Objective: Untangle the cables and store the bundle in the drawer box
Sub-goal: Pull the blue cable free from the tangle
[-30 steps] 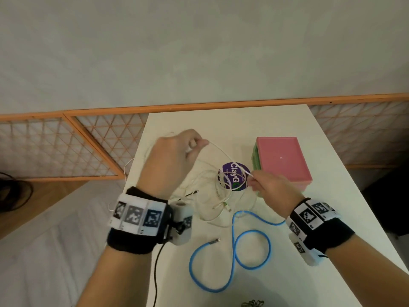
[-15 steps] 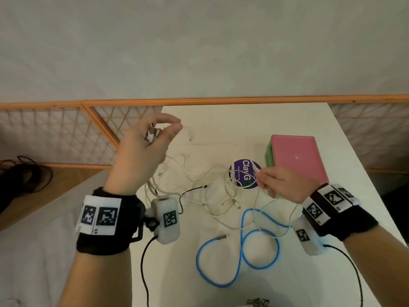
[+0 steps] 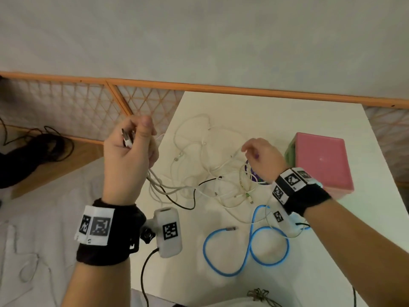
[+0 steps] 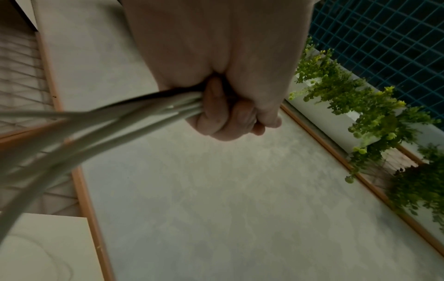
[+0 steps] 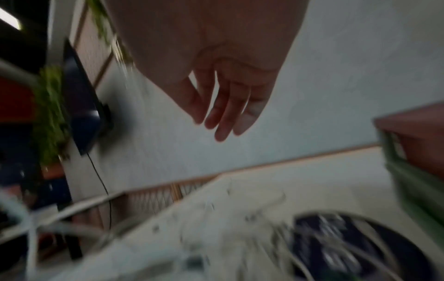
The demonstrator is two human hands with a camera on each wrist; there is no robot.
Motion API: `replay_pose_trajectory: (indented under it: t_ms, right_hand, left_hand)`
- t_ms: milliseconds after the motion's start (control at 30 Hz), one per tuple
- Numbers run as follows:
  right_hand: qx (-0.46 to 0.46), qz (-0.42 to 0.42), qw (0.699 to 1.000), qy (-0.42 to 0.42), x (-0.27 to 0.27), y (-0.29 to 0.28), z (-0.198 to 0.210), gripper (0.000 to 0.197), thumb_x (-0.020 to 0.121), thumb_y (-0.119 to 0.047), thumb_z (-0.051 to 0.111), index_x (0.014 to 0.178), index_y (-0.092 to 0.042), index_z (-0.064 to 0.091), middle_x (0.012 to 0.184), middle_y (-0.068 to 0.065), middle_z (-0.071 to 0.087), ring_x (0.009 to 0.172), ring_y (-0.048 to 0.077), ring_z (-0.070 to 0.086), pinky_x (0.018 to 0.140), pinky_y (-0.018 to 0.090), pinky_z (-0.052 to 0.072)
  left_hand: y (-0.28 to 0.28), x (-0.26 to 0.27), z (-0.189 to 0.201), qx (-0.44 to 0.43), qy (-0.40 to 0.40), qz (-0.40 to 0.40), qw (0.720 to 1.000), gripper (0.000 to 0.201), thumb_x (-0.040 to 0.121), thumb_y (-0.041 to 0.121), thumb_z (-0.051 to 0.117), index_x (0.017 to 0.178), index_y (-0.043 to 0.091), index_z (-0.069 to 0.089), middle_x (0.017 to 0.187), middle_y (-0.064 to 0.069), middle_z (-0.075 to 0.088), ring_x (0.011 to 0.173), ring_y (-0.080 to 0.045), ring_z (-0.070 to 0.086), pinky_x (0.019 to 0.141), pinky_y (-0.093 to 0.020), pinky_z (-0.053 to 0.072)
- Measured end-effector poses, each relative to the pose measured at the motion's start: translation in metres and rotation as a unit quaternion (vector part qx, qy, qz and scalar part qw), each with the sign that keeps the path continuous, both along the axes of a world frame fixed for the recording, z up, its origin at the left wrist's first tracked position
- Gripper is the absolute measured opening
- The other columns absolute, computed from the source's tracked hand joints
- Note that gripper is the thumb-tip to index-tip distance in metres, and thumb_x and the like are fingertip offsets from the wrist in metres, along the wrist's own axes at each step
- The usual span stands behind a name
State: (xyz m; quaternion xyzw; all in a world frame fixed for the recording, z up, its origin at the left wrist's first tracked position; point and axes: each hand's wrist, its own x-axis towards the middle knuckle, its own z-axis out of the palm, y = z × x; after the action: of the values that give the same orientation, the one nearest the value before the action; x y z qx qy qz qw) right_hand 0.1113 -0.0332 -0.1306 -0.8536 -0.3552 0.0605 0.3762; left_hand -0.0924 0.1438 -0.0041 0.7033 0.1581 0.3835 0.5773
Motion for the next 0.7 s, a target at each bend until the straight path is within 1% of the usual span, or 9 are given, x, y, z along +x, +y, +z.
replay_pose_trajectory:
  t_ms: [133, 233, 300, 367, 433, 500, 567, 633, 700]
  right_hand:
    - [-0.213, 0.047, 0.974, 0.068, -0.004, -0.016, -0.052, 0.022, 0.085, -0.004, 0.048, 0.088, -0.014, 0.068, 0.093, 0.001, 0.058, 0.079, 0.019, 0.057, 0.077, 0.031, 0.048]
    - [-0.258, 0.092, 0.955, 0.118, -0.012, -0.026, -0.073, 0.026, 0.085, -0.002, 0.046, 0.09, -0.014, 0.069, 0.096, 0.006, 0.06, 0.086, 0.026, 0.063, 0.076, 0.031, 0.05]
    - [-0.225, 0.132, 0.958, 0.12, -0.023, -0.029, -0.079, 0.023, 0.083, -0.001, 0.049, 0.088, -0.012, 0.07, 0.091, 0.006, 0.057, 0.083, 0.022, 0.059, 0.078, 0.025, 0.047]
    - [-0.202, 0.185, 0.954, 0.125, -0.037, -0.03, -0.08, 0.018, 0.08, -0.002, 0.055, 0.085, -0.01, 0.07, 0.086, 0.001, 0.054, 0.08, 0.017, 0.054, 0.074, 0.018, 0.042]
    - [-0.211, 0.236, 0.938, 0.139, -0.05, -0.029, -0.084, 0.014, 0.078, -0.007, 0.06, 0.086, -0.012, 0.069, 0.082, -0.004, 0.052, 0.079, 0.017, 0.055, 0.076, 0.026, 0.046]
    - [-0.257, 0.282, 0.915, 0.128, -0.059, -0.028, -0.091, 0.017, 0.077, -0.017, 0.067, 0.094, -0.015, 0.067, 0.082, -0.006, 0.045, 0.08, 0.016, 0.051, 0.078, 0.031, 0.045]
    - [-0.298, 0.296, 0.903, 0.094, -0.064, -0.028, -0.098, 0.028, 0.076, -0.031, 0.071, 0.101, -0.021, 0.064, 0.089, -0.005, 0.042, 0.084, 0.015, 0.045, 0.076, 0.029, 0.039]
    - [-0.301, 0.289, 0.906, 0.067, -0.067, -0.028, -0.101, 0.028, 0.076, -0.034, 0.07, 0.1, -0.021, 0.064, 0.093, -0.005, 0.042, 0.088, 0.015, 0.045, 0.075, 0.026, 0.031]
    - [-0.277, 0.285, 0.915, 0.065, -0.069, -0.03, -0.104, 0.023, 0.079, -0.031, 0.068, 0.098, -0.018, 0.066, 0.097, -0.002, 0.045, 0.094, 0.019, 0.05, 0.077, 0.027, 0.032]
  left_hand:
    - [-0.002, 0.005, -0.004, -0.006, -0.004, 0.006, 1.0, 0.031, 0.097, 0.04, 0.045, 0.077, 0.015, 0.046, 0.054, 0.004, 0.036, 0.043, -0.011, 0.03, 0.04, -0.017, 0.026]
    - [-0.004, 0.01, -0.005, -0.057, 0.027, -0.018, 0.998, 0.059, 0.094, 0.063, 0.017, 0.077, 0.017, 0.049, 0.059, -0.003, 0.035, 0.043, -0.011, 0.027, 0.041, -0.018, 0.02]
    - [-0.007, 0.015, -0.005, -0.082, 0.042, -0.022, 0.996, 0.06, 0.097, 0.057, 0.012, 0.075, 0.016, 0.05, 0.059, -0.005, 0.035, 0.044, -0.012, 0.025, 0.041, -0.021, 0.017]
    - [-0.011, 0.021, -0.007, -0.06, 0.053, -0.01, 0.997, 0.047, 0.104, 0.041, 0.025, 0.074, 0.015, 0.05, 0.06, -0.005, 0.034, 0.046, -0.011, 0.026, 0.04, -0.019, 0.019]
    - [-0.015, 0.026, -0.01, -0.036, 0.054, -0.01, 0.998, 0.035, 0.104, 0.024, 0.033, 0.077, 0.014, 0.051, 0.062, -0.01, 0.031, 0.046, -0.008, 0.027, 0.04, -0.018, 0.021]
    - [-0.017, 0.03, -0.013, -0.024, 0.055, -0.023, 0.998, 0.03, 0.104, 0.021, 0.037, 0.081, 0.015, 0.054, 0.063, -0.013, 0.028, 0.045, -0.009, 0.027, 0.041, -0.018, 0.022]
    - [-0.019, 0.033, -0.013, -0.018, 0.059, -0.033, 0.998, 0.028, 0.104, 0.023, 0.038, 0.084, 0.016, 0.057, 0.06, -0.005, 0.036, 0.045, -0.009, 0.029, 0.042, -0.017, 0.023]
    - [-0.021, 0.035, -0.014, -0.023, 0.062, -0.037, 0.997, 0.03, 0.104, 0.021, 0.038, 0.08, 0.017, 0.055, 0.061, 0.0, 0.042, 0.046, -0.008, 0.031, 0.041, -0.016, 0.024]
    - [-0.023, 0.037, -0.014, -0.029, 0.065, -0.042, 0.997, 0.032, 0.104, 0.02, 0.037, 0.076, 0.019, 0.054, 0.061, 0.001, 0.043, 0.048, -0.007, 0.031, 0.041, -0.016, 0.024]
